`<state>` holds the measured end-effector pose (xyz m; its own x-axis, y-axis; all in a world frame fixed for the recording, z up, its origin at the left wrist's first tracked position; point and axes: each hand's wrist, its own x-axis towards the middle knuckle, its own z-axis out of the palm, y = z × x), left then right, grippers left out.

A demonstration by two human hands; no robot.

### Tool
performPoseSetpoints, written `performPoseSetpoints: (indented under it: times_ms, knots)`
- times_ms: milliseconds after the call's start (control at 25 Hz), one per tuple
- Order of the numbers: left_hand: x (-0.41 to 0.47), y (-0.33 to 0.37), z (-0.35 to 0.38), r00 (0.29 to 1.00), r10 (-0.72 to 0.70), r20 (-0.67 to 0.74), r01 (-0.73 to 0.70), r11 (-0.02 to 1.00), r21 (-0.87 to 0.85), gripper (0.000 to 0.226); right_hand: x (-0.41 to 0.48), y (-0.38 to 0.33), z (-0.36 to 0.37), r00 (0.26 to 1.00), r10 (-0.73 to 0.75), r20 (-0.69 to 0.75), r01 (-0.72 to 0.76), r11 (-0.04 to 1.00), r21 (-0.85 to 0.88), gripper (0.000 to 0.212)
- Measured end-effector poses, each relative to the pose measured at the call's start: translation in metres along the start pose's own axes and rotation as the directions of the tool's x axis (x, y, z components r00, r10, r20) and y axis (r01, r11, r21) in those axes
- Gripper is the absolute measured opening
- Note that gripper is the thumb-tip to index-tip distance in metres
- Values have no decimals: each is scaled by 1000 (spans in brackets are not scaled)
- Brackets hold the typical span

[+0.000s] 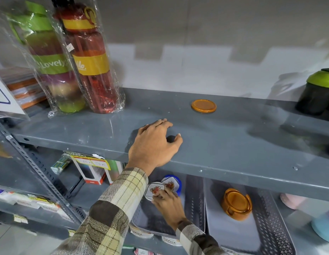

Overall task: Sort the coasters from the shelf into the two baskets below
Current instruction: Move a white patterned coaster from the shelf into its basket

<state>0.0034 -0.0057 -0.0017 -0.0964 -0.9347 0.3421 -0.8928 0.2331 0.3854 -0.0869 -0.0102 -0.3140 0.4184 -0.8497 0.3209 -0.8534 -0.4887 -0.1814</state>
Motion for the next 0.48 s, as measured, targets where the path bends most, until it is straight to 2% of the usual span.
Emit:
performPoseSetpoints:
  times_ms: [280,480]
  knots:
    - [-1,0,-1,1000,-3,4,3,1000,3,54,-1,5,-6,991,134,17,-134,991,0,12]
    - [-1,0,-1,1000,0,2,0,1000,4,53,9,12,-16,977,214,0,-214,977,0,18]
